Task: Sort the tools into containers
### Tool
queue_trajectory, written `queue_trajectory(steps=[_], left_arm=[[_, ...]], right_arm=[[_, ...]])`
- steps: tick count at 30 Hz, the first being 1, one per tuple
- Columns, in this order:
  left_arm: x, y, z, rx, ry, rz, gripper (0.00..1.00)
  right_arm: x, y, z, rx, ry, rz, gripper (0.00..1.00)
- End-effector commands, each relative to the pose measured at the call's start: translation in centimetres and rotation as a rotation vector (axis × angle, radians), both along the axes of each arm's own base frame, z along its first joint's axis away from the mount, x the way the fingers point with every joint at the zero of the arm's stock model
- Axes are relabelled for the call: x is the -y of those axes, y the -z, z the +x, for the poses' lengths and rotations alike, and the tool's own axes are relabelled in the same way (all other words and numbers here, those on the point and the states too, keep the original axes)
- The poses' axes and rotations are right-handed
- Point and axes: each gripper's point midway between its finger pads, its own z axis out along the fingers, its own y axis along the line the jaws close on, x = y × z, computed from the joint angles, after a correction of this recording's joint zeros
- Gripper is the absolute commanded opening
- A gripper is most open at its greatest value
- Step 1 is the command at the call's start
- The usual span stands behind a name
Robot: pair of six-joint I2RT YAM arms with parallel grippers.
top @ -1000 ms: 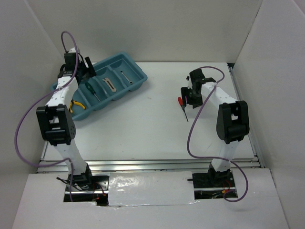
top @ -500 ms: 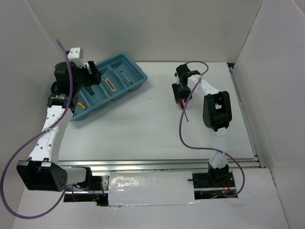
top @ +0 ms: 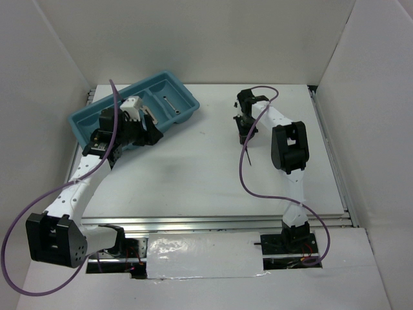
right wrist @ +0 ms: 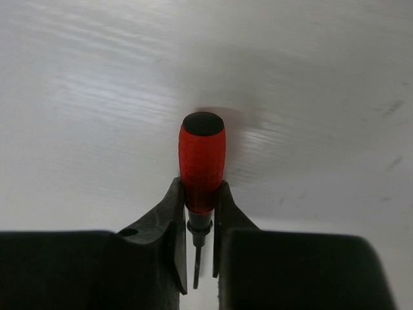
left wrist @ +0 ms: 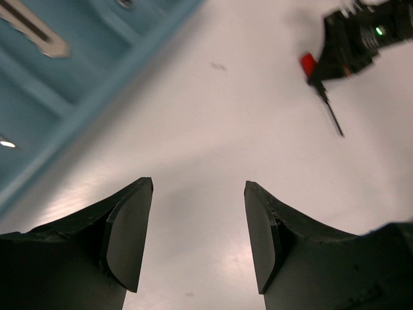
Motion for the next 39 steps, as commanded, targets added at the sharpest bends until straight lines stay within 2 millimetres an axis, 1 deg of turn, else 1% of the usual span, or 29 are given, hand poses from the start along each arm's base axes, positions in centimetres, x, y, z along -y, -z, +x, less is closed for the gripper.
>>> queue_trajectory(steps=[1, 2, 3, 4, 5, 6, 7, 8, 9, 10, 11, 12, 13, 14, 15, 16, 19, 21, 22, 23, 24, 25, 26, 27, 28, 29, 34, 37, 39], left_arm=[[5.0, -1.8, -2.0, 0.029, 0.184, -0.145, 0.72], [6.2, -2.4, -2.3, 0.053, 0.235, -0.173, 0.73], [6.9, -2.6, -2.5, 0.055, 0.258, -0.193, 0.74], [8.2, -2.9, -3.0, 0.045, 0.289, -0.228, 0.75], [9.2, -3.0, -3.3, 0.041, 0.329, -0.251, 0.75], [10.2, -3.5, -3.4, 0.045, 0.352, -0.278, 0.76], [11.5, -3.7, -3.9, 0.032, 0.386, -0.294, 0.79], [12.3, -3.3, -3.8, 0.009, 0.401, -0.304, 0.80], [13.2, -3.5, -4.1, -0.006, 0.414, -0.332, 0.82], [13.7, -2.9, -3.9, -0.035, 0.417, -0.345, 0.88], [14.0, -2.9, -3.8, -0.045, 0.421, -0.356, 0.89], [14.5, -2.9, -4.1, -0.059, 0.441, -0.375, 0.90], [14.9, -2.6, -3.9, -0.074, 0.446, -0.380, 0.90], [15.3, -2.8, -3.9, -0.076, 0.458, -0.386, 0.90], [16.0, -3.0, -4.4, -0.093, 0.483, -0.406, 0.89], [16.6, -3.6, -4.1, -0.081, 0.496, -0.418, 0.87], [17.8, -4.8, -4.2, -0.092, 0.540, -0.482, 0.85], [18.3, -5.8, -4.4, -0.094, 0.569, -0.520, 0.85], [18.6, -6.8, -4.8, -0.060, 0.616, -0.538, 0.84], [18.8, -7.3, -5.2, -0.054, 0.636, -0.557, 0.84], [19.0, -7.4, -5.6, -0.052, 0.652, -0.571, 0.84], [19.2, -8.7, -6.0, 0.010, 0.683, -0.591, 0.84], [19.2, -9.1, -6.2, 0.013, 0.684, -0.611, 0.84], [19.6, -9.2, -6.5, 0.019, 0.696, -0.615, 0.84], [19.8, -9.3, -6.3, 0.022, 0.689, -0.614, 0.84], [20.0, -8.8, -6.4, 0.006, 0.688, -0.602, 0.85], [20.3, -8.6, -5.4, -0.002, 0.665, -0.594, 0.84], [20.4, -8.3, -4.8, -0.017, 0.649, -0.586, 0.80], [20.4, -8.1, -4.3, -0.023, 0.635, -0.582, 0.74]], right_arm=[[-3.9, -4.1, -0.9, 0.021, -0.075, 0.216, 0.00], [-5.0, -6.6, -1.8, 0.054, -0.104, 0.287, 0.00], [-7.7, -8.8, -3.0, 0.043, -0.135, 0.441, 0.00], [-9.2, -12.7, -3.5, 0.118, -0.179, 0.537, 0.00], [-10.3, -13.3, -5.1, 0.093, -0.198, 0.617, 0.00], [-12.1, -15.7, -6.6, 0.079, -0.206, 0.753, 0.00], [-13.3, -19.9, -6.6, 0.210, -0.254, 0.832, 0.00], [-13.7, -19.7, -7.7, 0.197, -0.239, 0.875, 0.00], [-14.7, -22.1, -7.7, 0.253, -0.244, 0.944, 0.00], [-15.2, -24.6, -8.9, 0.298, -0.272, 0.976, 0.00], [-15.5, -25.0, -9.4, 0.301, -0.265, 0.995, 0.00], [-15.8, -26.6, -9.5, 0.328, -0.246, 1.030, 0.00], [-15.8, -27.8, -9.9, 0.351, -0.240, 1.043, 0.00], [-16.3, -28.8, -10.3, 0.358, -0.246, 1.056, 0.00], [-16.5, -29.2, -10.6, 0.343, -0.230, 1.063, 0.00], [-16.7, -29.9, -10.8, 0.356, -0.228, 1.067, 0.00], [-17.2, -30.9, -11.6, 0.361, -0.219, 1.089, 0.00], [-17.3, -31.1, -12.2, 0.356, -0.225, 1.094, 0.00], [-17.3, -30.7, -12.4, 0.346, -0.221, 1.091, 0.00], [-17.2, -30.8, -12.5, 0.345, -0.226, 1.098, 0.00], [-17.2, -30.6, -12.6, 0.336, -0.223, 1.100, 0.00], [-17.1, -30.3, -12.6, 0.329, -0.219, 1.099, 0.00], [-17.1, -30.4, -12.8, 0.322, -0.220, 1.107, 0.00], [-17.2, -30.5, -12.8, 0.321, -0.226, 1.116, 0.00], [-17.3, -30.7, -12.9, 0.318, -0.229, 1.124, 0.00], [-17.4, -30.9, -13.0, 0.315, -0.233, 1.136, 0.00], [-18.1, -32.0, -13.7, 0.314, -0.266, 1.158, 0.00], [-18.4, -32.2, -13.9, 0.312, -0.279, 1.164, 0.00], [-18.6, -32.0, -13.9, 0.303, -0.286, 1.167, 0.00]])
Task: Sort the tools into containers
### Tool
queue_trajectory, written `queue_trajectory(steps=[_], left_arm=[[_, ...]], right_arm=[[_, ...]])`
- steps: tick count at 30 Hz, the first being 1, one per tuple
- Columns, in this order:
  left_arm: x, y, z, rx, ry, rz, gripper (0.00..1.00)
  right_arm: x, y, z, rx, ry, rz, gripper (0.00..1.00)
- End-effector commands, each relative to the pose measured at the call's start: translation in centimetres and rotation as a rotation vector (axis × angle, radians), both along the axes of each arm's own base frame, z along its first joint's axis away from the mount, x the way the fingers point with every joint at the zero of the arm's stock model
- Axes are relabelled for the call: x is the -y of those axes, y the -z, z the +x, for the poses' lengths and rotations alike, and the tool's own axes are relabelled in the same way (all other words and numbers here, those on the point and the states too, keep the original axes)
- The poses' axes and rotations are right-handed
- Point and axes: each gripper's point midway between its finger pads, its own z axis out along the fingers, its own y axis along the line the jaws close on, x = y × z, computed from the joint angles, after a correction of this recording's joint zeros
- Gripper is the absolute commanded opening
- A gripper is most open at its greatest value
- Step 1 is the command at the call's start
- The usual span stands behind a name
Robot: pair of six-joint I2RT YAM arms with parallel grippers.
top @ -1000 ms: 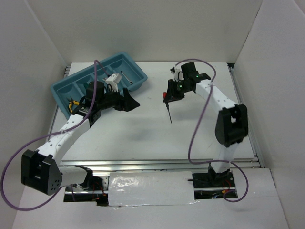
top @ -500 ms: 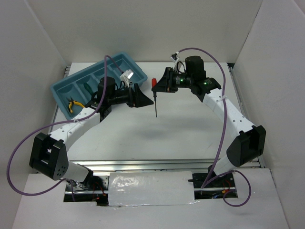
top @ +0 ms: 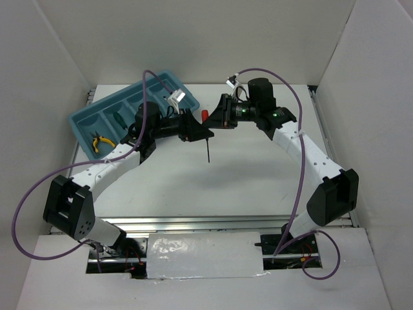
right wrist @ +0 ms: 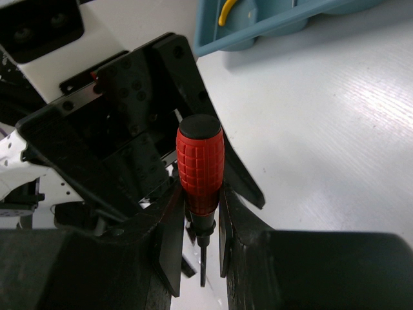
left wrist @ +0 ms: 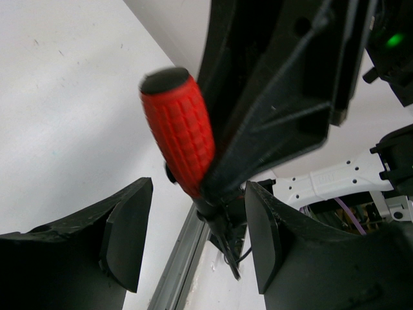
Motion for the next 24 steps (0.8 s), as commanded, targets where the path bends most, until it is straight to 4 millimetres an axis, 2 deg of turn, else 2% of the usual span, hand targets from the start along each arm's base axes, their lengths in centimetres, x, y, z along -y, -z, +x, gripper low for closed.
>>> queue_trajectory(steps=[1, 2, 4, 7, 8, 10, 11, 12, 13, 15, 17, 18, 19, 20, 21, 22, 23, 24], left_arm=[[0.1, -1.9, 0.9, 0.028, -0.011, -0.034, 0.71], [0.0, -1.7, 1.0, 0.016, -0.013, -0.038, 0.63], [-0.1, -1.6, 1.2, 0.004, -0.017, -0.047, 0.55], [-0.7, -1.3, 1.8, -0.014, -0.042, -0.051, 0.36], [-0.8, -1.3, 1.9, -0.015, -0.045, -0.046, 0.26], [-1.3, -1.1, 2.2, -0.018, -0.055, -0.028, 0.13], [-1.5, -1.0, 2.2, -0.016, -0.056, -0.020, 0.09], [-1.8, -0.8, 2.2, -0.017, -0.066, -0.012, 0.05], [-2.5, 0.0, 2.4, -0.033, -0.084, 0.010, 0.00], [-3.8, 0.3, 2.3, -0.034, -0.122, 0.026, 0.00], [-6.3, 1.2, 2.6, -0.055, -0.183, 0.043, 0.00], [-8.5, 2.2, 3.5, -0.077, -0.249, 0.077, 0.00], [-9.8, 2.0, 4.1, -0.070, -0.294, 0.097, 0.00], [-11.5, 2.4, 5.1, -0.043, -0.346, 0.149, 0.00], [-15.5, 1.1, 7.9, -0.016, -0.511, 0.195, 0.00], [-18.0, 3.0, 8.9, -0.089, -0.596, 0.274, 0.00], [-21.4, 3.4, 10.5, -0.079, -0.701, 0.343, 0.00], [-26.0, 3.3, 13.3, -0.086, -0.878, 0.420, 0.00]], right_arm=[[-1.0, -3.2, -0.8, 0.080, -0.051, 0.065, 0.00], [-1.1, -3.2, -0.9, 0.082, -0.054, 0.064, 0.00], [-1.3, -3.1, -1.1, 0.088, -0.062, 0.059, 0.00], [-1.4, -2.7, -1.1, 0.082, -0.074, 0.056, 0.01], [-1.4, -2.8, -1.1, 0.084, -0.074, 0.055, 0.04], [-1.2, -2.4, -0.7, 0.072, -0.062, 0.049, 0.37], [-1.1, -2.2, -0.5, 0.068, -0.052, 0.043, 0.74], [-0.9, -1.9, -0.1, 0.051, -0.032, 0.036, 0.91], [-0.5, -1.6, 0.3, 0.046, -0.009, 0.029, 1.00], [0.9, -0.7, 1.6, 0.030, 0.045, 0.011, 1.00], [3.4, -0.2, 3.2, 0.037, 0.115, -0.009, 1.00], [4.6, 0.1, 3.7, 0.036, 0.149, -0.031, 1.00], [6.6, 0.3, 5.1, 0.081, 0.213, -0.079, 1.00], [7.8, 0.5, 5.6, 0.096, 0.246, -0.113, 1.00], [8.8, 1.0, 5.8, 0.090, 0.272, -0.147, 1.00], [10.5, 1.6, 6.6, 0.120, 0.314, -0.202, 1.00], [11.4, 1.9, 6.6, 0.120, 0.338, -0.228, 1.00], [12.2, 2.3, 6.6, 0.115, 0.356, -0.246, 1.00]])
